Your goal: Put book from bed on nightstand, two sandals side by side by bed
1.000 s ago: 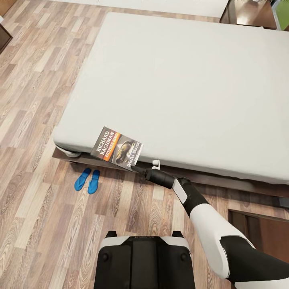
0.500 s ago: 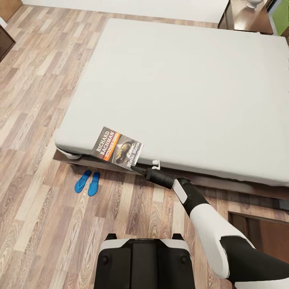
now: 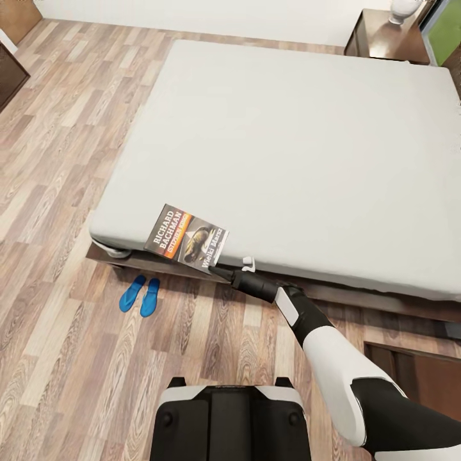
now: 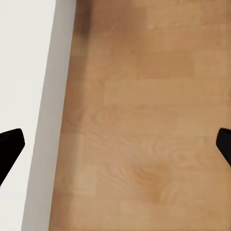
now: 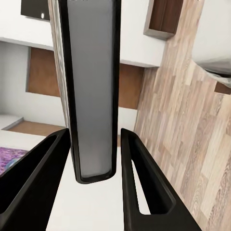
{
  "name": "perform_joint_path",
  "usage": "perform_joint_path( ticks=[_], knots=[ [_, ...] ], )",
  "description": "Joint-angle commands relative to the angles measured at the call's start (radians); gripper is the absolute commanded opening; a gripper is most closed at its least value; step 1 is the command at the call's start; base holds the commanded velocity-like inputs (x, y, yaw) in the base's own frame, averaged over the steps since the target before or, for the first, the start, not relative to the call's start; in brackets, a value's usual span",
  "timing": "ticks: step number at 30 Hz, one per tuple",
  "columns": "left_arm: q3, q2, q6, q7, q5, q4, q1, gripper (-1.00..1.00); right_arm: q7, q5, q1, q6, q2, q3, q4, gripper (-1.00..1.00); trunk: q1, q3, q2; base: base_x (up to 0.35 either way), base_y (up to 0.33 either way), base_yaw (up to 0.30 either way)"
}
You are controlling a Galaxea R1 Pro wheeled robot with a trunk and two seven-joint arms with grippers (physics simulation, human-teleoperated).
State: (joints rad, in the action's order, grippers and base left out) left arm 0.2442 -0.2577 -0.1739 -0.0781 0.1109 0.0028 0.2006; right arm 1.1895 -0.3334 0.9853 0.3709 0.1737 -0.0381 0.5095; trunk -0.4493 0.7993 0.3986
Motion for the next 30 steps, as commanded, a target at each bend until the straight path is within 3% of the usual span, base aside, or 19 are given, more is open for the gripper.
perform_joint_path(
  ticks=[1, 30],
  knots=[
    [0.009, 0.0, -0.004, -0.002, 0.01, 0.0, 0.0, 1.0, 0.003, -0.001, 0.0, 0.01, 0.001, -0.004, 0.0, -1.0, -0.001, -0.001, 0.001, 0.0, 0.0, 0.0],
    [0.009, 0.0, -0.004, -0.002, 0.01, 0.0, 0.0, 1.0, 0.008, -0.001, 0.0, -0.001, 0.001, -0.003, 0.0, -1.0, -0.001, -0.046, 0.001, 0.0, 0.0, 0.0]
  ],
)
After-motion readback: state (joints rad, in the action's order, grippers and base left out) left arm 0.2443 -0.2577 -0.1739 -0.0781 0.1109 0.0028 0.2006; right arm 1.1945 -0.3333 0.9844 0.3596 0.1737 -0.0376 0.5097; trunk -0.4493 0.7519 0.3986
